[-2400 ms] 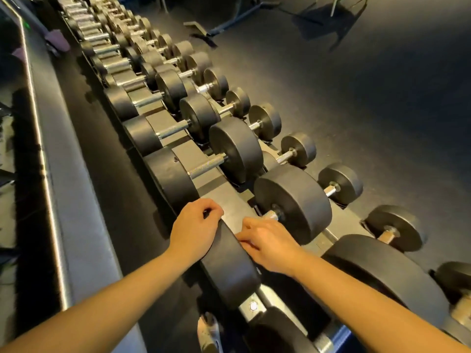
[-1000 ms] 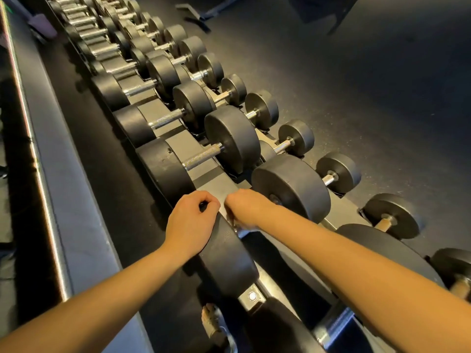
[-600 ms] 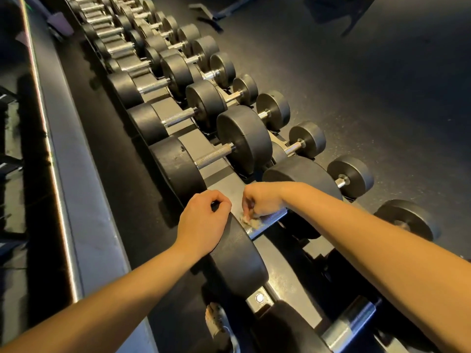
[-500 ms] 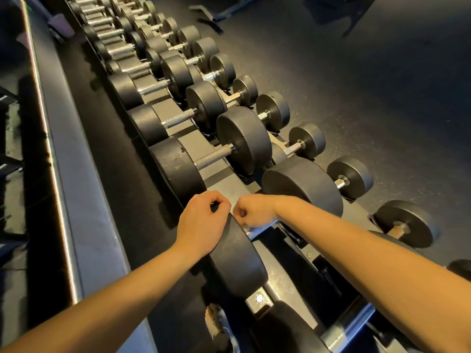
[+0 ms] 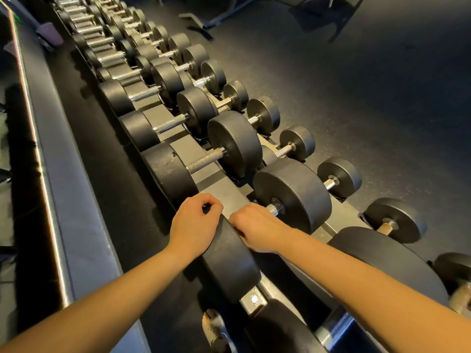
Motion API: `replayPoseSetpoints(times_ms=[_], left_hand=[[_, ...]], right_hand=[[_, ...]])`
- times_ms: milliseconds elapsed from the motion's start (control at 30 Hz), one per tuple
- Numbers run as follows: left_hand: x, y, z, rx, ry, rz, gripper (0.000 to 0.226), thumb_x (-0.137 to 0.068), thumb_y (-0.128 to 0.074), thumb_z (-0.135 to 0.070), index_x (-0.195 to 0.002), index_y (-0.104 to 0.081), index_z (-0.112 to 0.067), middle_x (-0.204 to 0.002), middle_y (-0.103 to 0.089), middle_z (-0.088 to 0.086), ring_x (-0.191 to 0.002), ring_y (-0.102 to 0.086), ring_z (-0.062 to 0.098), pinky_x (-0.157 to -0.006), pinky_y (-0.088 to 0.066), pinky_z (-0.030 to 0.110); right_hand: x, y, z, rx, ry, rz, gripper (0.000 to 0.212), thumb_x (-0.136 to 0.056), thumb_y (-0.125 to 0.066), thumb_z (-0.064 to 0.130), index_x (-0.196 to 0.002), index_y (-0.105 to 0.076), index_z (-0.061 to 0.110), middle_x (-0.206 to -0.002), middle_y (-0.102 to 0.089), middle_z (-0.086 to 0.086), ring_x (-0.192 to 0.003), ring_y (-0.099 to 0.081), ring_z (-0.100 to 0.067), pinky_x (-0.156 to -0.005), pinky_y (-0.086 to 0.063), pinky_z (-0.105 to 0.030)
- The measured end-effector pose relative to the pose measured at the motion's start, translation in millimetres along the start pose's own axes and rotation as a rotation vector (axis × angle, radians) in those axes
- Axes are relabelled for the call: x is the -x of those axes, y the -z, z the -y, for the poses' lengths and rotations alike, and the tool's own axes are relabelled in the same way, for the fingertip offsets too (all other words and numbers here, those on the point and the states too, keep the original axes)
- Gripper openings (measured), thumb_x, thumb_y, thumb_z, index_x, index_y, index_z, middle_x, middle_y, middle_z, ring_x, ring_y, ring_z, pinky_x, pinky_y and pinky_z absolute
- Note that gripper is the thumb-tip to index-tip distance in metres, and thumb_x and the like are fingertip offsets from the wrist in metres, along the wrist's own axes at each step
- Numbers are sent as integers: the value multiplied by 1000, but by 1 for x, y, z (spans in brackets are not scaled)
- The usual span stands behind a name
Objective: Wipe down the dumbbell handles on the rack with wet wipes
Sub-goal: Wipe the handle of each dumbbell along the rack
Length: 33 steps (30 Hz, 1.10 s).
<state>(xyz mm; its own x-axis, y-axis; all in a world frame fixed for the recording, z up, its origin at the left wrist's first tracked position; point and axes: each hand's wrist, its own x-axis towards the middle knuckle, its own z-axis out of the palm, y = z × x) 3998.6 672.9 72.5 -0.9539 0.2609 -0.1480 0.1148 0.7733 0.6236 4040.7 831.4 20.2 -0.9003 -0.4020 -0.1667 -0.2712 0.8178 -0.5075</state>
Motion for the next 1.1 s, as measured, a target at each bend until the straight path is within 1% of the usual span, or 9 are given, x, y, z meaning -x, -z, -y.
replayPoseSetpoints(times_ms=[167,300,400,500,633,800,900,1033,1100], left_hand=[[0,0,1,4,1,7,19,-100,-56,-24,-94,-73,-26,-97,-69,-15,-97,-61,7,-84,-45,27],[0,-1,3,18,-4,4,19,-100,-56,-25,-93,-73,-27,-96,-69,-15,-95,-62,6,-86,-48,30],[-1,-1,4,9,-4,4,19,-100,-56,-26,-93,-73,-27,-96,-69,-15,-96,-62,8,-87,-49,31],[-2,-2,4,15,4,4,19,-100,-56,-25,-91,-73,-27,-95,-70,-14,-95,-62,8,-85,-49,30],[-1,-2,4,4,-6,6,19,-100,-56,-25,-91,-73,-26,-95,-70,-14,-94,-62,7,-81,-46,27],[-2,-2,7,-2,-5,29,18,-100,-56,-27,-92,-72,-27,-96,-69,-14,-96,-62,8,-82,-46,27],[-2,-1,6,-3,-7,27,18,-100,-56,-25,-92,-72,-25,-95,-70,-12,-94,-62,8,-78,-44,21],[-2,-1,5,1,-20,27,19,-101,-56,-24,-93,-73,-25,-96,-70,-13,-95,-63,7,-77,-41,17],[-2,-1,6,5,-18,36,19,-101,-55,-24,-93,-73,-25,-96,-70,-12,-97,-62,8,-78,-41,17]], right_hand=[[29,-21,-34,259,-92,-294,33,-85,-75,31,-117,-67,28,-108,-67,4,-106,-57,-20,-101,-42,-35],[43,-41,-20,230,-340,-506,35,-81,-81,29,-113,-69,21,-107,-62,-1,-96,-58,-20,-79,-49,-32],[34,-46,-1,-491,-654,-679,11,-99,-63,31,-102,-66,21,-90,-65,8,-82,-63,-8,-74,-53,-27],[25,-47,2,-1002,-870,-733,11,-95,-70,30,-89,-70,21,-75,-70,3,-72,-69,-12,-76,-62,-37],[29,-45,12,-1302,-965,-553,5,-87,-77,10,-82,-75,8,-76,-75,-11,-76,-75,-26,-74,-64,-44],[38,-49,21,-1567,-951,-273,7,-86,-74,3,-93,-74,4,-79,-74,-9,-68,-68,-14,-62,-55,-26],[40,-53,10,-1862,-955,-424,6,-87,-68,-6,-92,-66,-3,-64,-62,-12,-51,-56,-17,-50,-46,-26],[26,-52,-14,-2080,-1133,-815,12,-94,-60,-6,-94,-70,1,-67,-71,-8,-55,-67,-14,-55,-57,-26],[19,-53,-7,-2087,-1172,-761,16,-98,-56,-2,-97,-69,6,-71,-68,-7,-55,-60,-12,-55,-52,-23]])
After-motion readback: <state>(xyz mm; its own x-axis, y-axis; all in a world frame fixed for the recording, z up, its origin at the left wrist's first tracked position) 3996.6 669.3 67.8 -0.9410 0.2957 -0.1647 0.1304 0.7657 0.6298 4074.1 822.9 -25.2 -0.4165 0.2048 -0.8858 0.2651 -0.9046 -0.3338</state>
